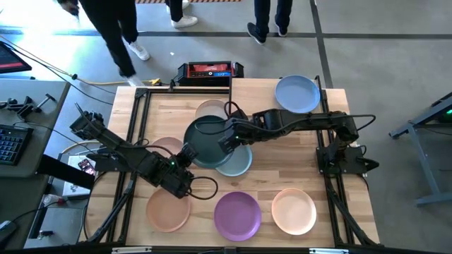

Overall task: Place and stack plates onto a shelf
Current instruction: Stack the green plate on top of the blue plate on the shelf

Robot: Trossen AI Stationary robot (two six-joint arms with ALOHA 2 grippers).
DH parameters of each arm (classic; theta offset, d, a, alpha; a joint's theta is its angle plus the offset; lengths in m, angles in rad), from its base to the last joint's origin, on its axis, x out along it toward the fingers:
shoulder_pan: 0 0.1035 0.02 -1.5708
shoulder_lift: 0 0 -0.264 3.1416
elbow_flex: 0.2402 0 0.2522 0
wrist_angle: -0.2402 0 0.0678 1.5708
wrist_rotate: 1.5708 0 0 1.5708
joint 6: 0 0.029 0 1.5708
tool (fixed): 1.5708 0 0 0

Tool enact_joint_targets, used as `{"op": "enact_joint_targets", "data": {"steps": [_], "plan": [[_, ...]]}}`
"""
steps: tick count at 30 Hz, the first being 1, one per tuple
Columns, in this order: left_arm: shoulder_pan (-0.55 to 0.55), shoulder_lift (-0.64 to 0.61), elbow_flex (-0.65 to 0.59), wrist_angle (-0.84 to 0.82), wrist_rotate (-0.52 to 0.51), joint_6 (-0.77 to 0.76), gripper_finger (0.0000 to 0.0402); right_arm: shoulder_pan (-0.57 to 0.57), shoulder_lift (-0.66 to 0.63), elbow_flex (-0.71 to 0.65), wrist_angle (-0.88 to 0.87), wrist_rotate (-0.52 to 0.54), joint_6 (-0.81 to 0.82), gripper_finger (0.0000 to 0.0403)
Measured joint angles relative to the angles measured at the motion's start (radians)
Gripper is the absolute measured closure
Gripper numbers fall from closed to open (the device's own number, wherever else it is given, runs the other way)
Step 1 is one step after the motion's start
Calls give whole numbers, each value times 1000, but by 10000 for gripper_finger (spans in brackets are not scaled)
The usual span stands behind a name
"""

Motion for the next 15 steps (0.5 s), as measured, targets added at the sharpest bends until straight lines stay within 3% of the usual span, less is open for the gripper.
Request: {"op": "enact_joint_targets", "data": {"steps": [9,15], "plan": [[0,0,0,5,0,-12,400,-2,2,0,3,-9,-16,392],[2,0,0,7,1,-62,387,0,2,0,0,-9,2,395]]}}
